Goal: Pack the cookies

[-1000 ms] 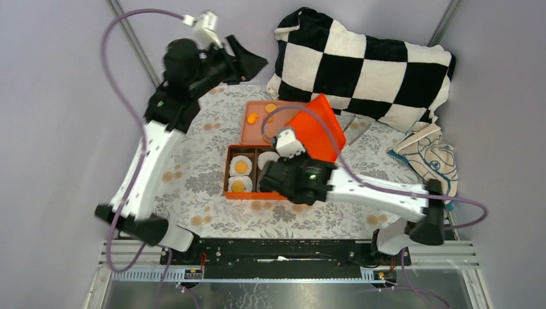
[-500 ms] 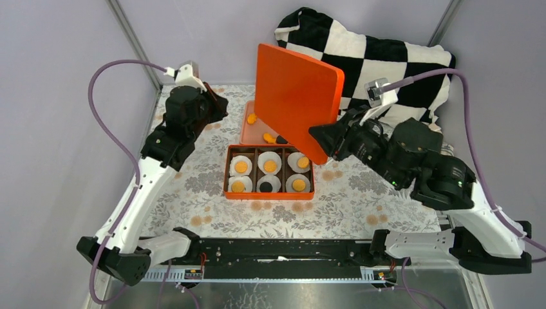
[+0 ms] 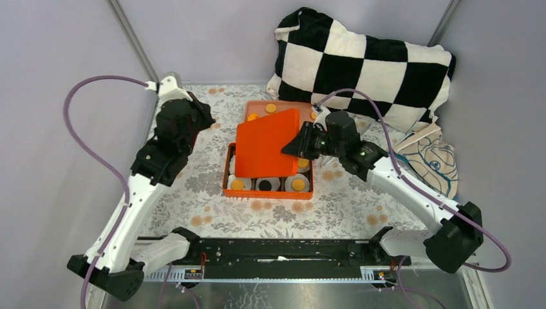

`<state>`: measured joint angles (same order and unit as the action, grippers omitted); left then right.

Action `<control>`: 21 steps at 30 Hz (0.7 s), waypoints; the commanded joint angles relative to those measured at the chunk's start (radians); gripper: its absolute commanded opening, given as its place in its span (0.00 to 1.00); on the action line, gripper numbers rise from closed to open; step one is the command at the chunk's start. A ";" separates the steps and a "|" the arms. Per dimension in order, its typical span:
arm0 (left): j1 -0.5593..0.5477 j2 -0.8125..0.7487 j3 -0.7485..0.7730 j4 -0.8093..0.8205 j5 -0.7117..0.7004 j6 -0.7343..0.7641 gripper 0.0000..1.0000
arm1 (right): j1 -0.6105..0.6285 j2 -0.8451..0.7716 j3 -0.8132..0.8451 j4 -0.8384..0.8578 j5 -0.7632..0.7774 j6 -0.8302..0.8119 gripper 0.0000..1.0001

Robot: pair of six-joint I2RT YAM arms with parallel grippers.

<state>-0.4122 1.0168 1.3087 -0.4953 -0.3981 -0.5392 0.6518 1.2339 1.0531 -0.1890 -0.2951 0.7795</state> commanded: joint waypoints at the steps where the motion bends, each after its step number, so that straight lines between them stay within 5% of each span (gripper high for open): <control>1: -0.020 0.021 -0.082 -0.048 -0.053 0.004 0.00 | -0.021 0.013 0.032 0.285 -0.140 -0.007 0.00; 8: -0.047 0.039 -0.115 -0.038 -0.053 0.016 0.00 | -0.082 -0.004 0.012 0.360 -0.239 0.060 0.00; 14: -0.057 0.043 -0.140 0.000 -0.044 0.017 0.00 | -0.090 0.071 0.129 0.188 -0.326 0.087 0.00; 21: -0.066 0.044 -0.150 -0.008 -0.047 0.027 0.00 | -0.095 0.232 -0.232 0.870 -0.475 0.465 0.00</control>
<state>-0.4675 1.0706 1.1809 -0.5449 -0.4198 -0.5358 0.5583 1.3857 0.9665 0.2958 -0.6453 1.0050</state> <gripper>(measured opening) 0.003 0.244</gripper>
